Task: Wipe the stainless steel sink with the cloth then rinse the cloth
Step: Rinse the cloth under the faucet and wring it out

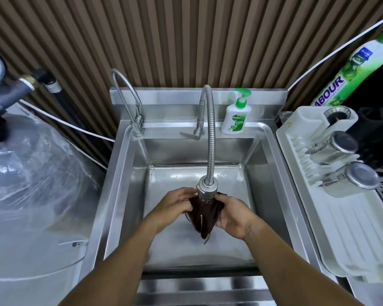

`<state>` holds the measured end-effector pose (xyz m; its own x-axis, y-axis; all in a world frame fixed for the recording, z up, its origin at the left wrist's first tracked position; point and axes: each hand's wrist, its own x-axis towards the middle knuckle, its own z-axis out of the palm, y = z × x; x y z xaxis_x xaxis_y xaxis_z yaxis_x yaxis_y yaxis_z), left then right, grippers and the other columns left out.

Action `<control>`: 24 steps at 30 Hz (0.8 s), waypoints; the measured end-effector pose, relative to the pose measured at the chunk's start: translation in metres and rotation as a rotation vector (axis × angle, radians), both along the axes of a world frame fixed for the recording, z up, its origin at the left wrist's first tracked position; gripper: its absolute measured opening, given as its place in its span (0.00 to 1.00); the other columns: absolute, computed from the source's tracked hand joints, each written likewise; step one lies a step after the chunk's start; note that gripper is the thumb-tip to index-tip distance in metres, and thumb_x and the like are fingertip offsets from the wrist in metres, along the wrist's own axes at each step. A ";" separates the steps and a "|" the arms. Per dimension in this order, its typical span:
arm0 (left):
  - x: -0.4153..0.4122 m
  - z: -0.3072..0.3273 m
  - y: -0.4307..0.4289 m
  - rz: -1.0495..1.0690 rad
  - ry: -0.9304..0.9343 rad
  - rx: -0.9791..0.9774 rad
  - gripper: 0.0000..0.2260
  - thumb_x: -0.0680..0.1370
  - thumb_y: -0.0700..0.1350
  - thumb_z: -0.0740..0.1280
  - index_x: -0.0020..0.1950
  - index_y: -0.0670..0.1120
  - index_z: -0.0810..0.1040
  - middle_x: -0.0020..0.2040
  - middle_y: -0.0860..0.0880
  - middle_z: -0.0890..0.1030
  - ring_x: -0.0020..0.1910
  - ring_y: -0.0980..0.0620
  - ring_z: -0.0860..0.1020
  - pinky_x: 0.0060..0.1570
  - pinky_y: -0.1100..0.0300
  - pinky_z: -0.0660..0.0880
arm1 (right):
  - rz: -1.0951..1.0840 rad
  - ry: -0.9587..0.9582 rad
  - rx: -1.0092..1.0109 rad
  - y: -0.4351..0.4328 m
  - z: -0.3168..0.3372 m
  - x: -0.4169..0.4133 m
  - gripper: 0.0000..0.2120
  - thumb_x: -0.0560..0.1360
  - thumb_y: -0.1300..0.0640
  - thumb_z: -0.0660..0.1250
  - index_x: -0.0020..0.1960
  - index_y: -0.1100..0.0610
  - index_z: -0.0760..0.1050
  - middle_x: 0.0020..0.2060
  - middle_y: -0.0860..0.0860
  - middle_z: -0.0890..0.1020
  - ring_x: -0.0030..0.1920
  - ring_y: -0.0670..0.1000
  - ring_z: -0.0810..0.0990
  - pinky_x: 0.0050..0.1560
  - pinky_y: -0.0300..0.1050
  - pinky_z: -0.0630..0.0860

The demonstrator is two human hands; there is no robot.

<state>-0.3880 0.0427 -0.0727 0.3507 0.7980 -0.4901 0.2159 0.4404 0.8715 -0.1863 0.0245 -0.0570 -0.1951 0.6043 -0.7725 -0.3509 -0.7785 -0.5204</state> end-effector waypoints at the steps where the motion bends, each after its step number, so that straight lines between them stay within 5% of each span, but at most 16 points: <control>1: -0.002 -0.004 -0.005 -0.055 0.027 0.025 0.21 0.69 0.42 0.73 0.62 0.50 0.81 0.57 0.50 0.85 0.56 0.53 0.82 0.60 0.55 0.78 | 0.019 0.003 0.007 0.000 0.002 -0.002 0.17 0.86 0.55 0.56 0.66 0.62 0.78 0.59 0.61 0.84 0.58 0.58 0.83 0.60 0.54 0.79; 5: -0.006 -0.004 -0.004 -0.080 0.161 0.123 0.01 0.76 0.44 0.74 0.44 0.50 0.85 0.38 0.53 0.82 0.39 0.57 0.77 0.46 0.59 0.74 | 0.088 -0.071 0.036 -0.002 0.009 -0.004 0.14 0.85 0.58 0.59 0.63 0.63 0.79 0.58 0.61 0.85 0.51 0.56 0.84 0.51 0.50 0.81; 9: -0.017 -0.012 -0.003 0.015 0.095 0.076 0.15 0.70 0.56 0.74 0.45 0.44 0.84 0.40 0.47 0.80 0.43 0.52 0.76 0.53 0.46 0.77 | 0.107 -0.329 0.119 -0.002 0.016 0.003 0.05 0.79 0.59 0.70 0.50 0.62 0.82 0.42 0.56 0.87 0.38 0.50 0.86 0.36 0.42 0.81; 14: 0.002 -0.011 -0.008 0.264 -0.176 -0.095 0.14 0.72 0.50 0.76 0.50 0.42 0.83 0.47 0.41 0.81 0.50 0.45 0.76 0.56 0.50 0.71 | 0.115 -0.745 0.362 0.000 0.010 0.003 0.19 0.80 0.48 0.69 0.34 0.58 0.75 0.29 0.50 0.79 0.33 0.49 0.75 0.39 0.43 0.70; 18: 0.021 -0.009 -0.011 0.435 -0.199 -0.138 0.10 0.80 0.48 0.69 0.50 0.41 0.81 0.47 0.39 0.82 0.48 0.45 0.79 0.50 0.49 0.75 | -0.007 -0.575 0.396 -0.008 0.000 -0.007 0.24 0.84 0.44 0.59 0.51 0.63 0.81 0.46 0.57 0.86 0.46 0.47 0.81 0.46 0.37 0.74; 21: 0.034 -0.004 -0.015 0.463 -0.134 -0.182 0.12 0.82 0.52 0.65 0.47 0.45 0.77 0.41 0.41 0.80 0.37 0.46 0.78 0.31 0.57 0.73 | -0.010 -0.439 0.351 -0.013 -0.009 -0.013 0.17 0.79 0.47 0.70 0.57 0.60 0.76 0.50 0.55 0.85 0.51 0.50 0.83 0.52 0.46 0.78; 24: 0.037 -0.005 -0.020 0.484 -0.151 -0.247 0.12 0.84 0.51 0.63 0.50 0.43 0.77 0.41 0.41 0.82 0.34 0.46 0.80 0.24 0.61 0.72 | 0.016 -0.331 0.307 -0.017 -0.023 -0.015 0.20 0.74 0.62 0.76 0.61 0.56 0.72 0.55 0.56 0.83 0.56 0.54 0.84 0.58 0.51 0.80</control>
<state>-0.3507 0.0225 -0.0773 0.0538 0.7533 -0.6555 -0.1807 0.6530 0.7355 -0.2017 0.0076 -0.0799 0.0207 0.8143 -0.5801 -0.1156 -0.5744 -0.8104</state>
